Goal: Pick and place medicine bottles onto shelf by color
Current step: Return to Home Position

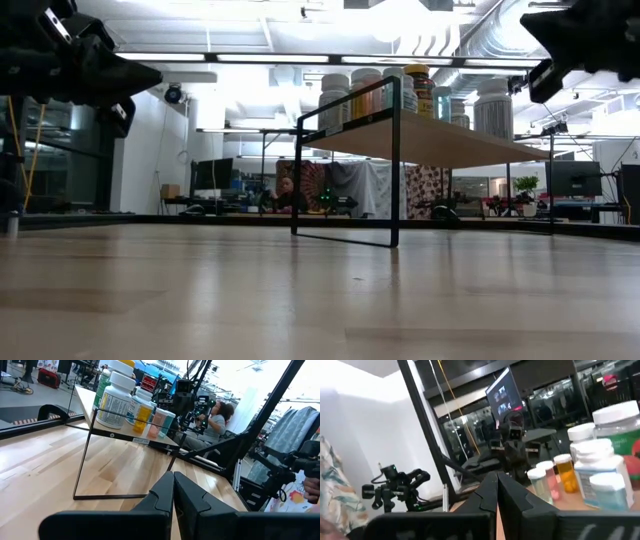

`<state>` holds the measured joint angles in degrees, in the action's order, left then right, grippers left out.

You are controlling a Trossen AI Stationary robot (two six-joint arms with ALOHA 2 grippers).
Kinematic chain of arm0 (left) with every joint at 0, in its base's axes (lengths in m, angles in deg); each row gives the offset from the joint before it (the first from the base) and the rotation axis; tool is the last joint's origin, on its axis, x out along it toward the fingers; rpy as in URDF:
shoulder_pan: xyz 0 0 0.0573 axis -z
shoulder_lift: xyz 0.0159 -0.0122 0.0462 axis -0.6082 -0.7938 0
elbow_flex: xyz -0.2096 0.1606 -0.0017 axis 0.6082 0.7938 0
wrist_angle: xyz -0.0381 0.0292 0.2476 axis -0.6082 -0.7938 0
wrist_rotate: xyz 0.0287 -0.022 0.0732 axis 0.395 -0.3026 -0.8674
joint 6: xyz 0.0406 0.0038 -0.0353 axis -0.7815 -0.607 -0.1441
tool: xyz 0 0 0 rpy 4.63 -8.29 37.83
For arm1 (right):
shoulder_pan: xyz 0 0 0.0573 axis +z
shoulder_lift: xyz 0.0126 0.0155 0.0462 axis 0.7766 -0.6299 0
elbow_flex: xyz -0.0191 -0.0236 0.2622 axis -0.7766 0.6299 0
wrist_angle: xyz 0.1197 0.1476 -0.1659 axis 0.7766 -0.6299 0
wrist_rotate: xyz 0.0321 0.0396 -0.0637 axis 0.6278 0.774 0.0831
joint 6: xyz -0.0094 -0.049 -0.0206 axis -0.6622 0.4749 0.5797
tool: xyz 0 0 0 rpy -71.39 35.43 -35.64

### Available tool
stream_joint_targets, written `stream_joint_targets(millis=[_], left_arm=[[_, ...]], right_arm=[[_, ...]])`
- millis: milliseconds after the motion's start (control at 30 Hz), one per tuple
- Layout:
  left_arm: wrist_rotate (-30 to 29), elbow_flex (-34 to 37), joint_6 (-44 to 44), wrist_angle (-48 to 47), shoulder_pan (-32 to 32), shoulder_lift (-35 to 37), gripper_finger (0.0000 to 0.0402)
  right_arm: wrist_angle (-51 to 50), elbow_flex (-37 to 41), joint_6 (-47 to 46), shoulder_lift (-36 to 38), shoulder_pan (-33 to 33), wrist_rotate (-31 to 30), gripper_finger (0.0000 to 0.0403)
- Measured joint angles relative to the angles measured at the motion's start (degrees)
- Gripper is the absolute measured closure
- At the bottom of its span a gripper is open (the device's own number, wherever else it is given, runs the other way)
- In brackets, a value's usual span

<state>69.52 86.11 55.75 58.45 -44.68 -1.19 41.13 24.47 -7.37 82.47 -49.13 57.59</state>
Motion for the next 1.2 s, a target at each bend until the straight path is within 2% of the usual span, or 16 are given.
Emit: stream_joint_targets(millis=[100,267,400,633,1200], left_arm=[[-0.4,0.0,0.0,0.1,0.0,0.0,0.0401],[-0.6,0.0,0.0,0.0,0.0,0.0,0.0401],[-0.6,0.0,0.0,0.0,0.0,0.0,0.0401],[-0.6,0.0,0.0,0.0,0.0,0.0,0.0401],[-0.6,0.0,0.0,0.0,0.0,0.0,0.0401]], right_arm=[[3.8,3.5,1.1,0.3,0.0,0.0,0.0403],[-3.2,3.5,5.5,0.3,0.1,-0.2,0.0403],[-10.3,3.4,4.2,0.1,0.1,-3.1,0.0403],[-10.3,3.4,3.6,-2.2,0.1,-3.1,0.0403],[-10.4,3.4,3.6,-2.5,0.1,-3.0,0.0403]])
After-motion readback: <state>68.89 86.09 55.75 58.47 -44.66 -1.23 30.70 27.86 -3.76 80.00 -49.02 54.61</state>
